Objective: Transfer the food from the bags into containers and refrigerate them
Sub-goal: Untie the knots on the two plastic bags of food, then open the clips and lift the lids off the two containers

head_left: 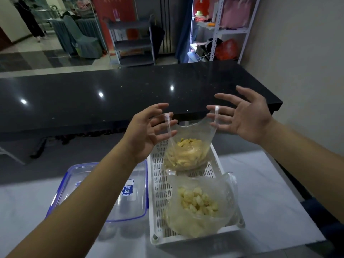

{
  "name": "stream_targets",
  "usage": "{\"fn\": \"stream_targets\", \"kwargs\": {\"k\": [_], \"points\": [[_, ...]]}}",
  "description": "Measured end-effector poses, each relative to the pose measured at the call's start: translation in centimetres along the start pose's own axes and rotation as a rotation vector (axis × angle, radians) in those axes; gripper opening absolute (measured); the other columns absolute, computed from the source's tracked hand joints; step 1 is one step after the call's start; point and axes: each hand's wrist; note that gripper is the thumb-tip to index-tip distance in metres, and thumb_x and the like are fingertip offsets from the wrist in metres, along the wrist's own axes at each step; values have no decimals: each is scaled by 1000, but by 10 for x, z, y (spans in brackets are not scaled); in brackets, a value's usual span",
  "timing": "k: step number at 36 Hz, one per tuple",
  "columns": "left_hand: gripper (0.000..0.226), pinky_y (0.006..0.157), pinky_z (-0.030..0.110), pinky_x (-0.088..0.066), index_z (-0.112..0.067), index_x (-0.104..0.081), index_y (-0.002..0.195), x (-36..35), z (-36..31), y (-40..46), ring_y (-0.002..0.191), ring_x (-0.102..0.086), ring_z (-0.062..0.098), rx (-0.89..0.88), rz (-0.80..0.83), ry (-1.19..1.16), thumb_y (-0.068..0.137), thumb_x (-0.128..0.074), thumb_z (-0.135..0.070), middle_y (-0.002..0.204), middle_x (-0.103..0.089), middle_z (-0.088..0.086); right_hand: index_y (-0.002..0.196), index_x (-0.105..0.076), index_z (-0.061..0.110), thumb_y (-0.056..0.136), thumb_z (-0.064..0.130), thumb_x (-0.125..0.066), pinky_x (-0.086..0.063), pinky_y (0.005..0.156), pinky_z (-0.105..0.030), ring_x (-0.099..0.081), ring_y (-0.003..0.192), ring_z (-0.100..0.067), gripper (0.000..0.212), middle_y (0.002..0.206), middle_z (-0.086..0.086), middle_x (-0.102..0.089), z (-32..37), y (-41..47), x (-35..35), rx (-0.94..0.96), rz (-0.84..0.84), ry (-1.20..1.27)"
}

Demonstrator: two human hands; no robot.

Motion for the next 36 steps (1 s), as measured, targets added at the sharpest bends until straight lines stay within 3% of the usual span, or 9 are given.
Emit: {"fn": "stream_targets", "kwargs": {"k": [7,10,13,15,19,25,28,33,36], "points": [[42,86,40,-59,-16,-65,127,9,21,3,109,-71,32,-9,-78,114,87,-61,-26,129,-68,9,133,-62,21,95,56,-45,-50,99,-54,-65,116,-40,54,130,-13,-67,-17,1,16,-22,-37,-93],[49,85,37,-58,-23,-63,130,9,18,-2,109,-71,29,-14,-94,245,82,-61,-33,122,-72,7,123,-69,27,95,58,-46,-51,98,-50,-67,113,-32,47,123,-10,-71,-16,-5,14,1,-27,-296],[62,82,32,-55,-34,-52,139,8,10,-13,102,-73,19,-60,-116,570,79,-62,-44,117,-73,2,113,-72,32,97,55,-47,-49,95,-40,-68,110,-20,37,114,2,-74,-13,-17,6,153,-50,-625],[70,89,32,-50,-47,-41,144,9,4,-26,113,-66,10,-114,-104,902,79,-61,-61,131,-64,-10,124,-65,37,92,59,-46,-45,98,-32,-58,122,-12,44,125,13,-66,-10,-27,3,315,-36,-899],[85,118,45,-28,-53,-20,152,4,-3,-59,150,-22,14,-183,-196,1509,75,-34,-86,163,-25,-10,148,-37,49,83,79,-33,-18,118,-42,-15,150,-8,72,162,15,-26,-4,-50,-12,455,71,-1337],[70,124,44,-14,-55,-23,151,-1,21,-111,154,-5,9,-121,-388,1475,84,-33,-76,167,-10,-13,149,-17,58,73,92,-12,5,116,-31,9,149,3,84,165,23,-3,-14,-74,-52,470,379,-1516],[68,125,46,-14,-56,-23,150,14,43,-140,154,-4,5,-21,-494,1387,87,-36,-77,167,-14,-15,148,-12,61,68,96,-8,6,114,-30,7,149,3,87,164,25,-2,-19,-72,-65,430,500,-1527],[77,124,38,-13,-45,-28,153,30,78,-192,153,-6,5,108,-645,1312,82,-39,-71,166,-18,-13,150,-11,58,69,95,-6,0,124,-47,8,152,-5,90,166,19,-4,-30,-82,-87,475,596,-1581],[77,124,40,-19,-41,-30,154,35,92,-223,152,-12,8,126,-694,1279,83,-43,-68,165,-22,-11,150,-9,58,72,94,-8,1,124,-44,7,152,-5,86,166,19,-5,-41,-105,-105,527,695,-1592]]}}
Point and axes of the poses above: each hand's wrist, its own y-axis towards the middle knuckle, its own x-axis out of the back of the hand, z = x × y
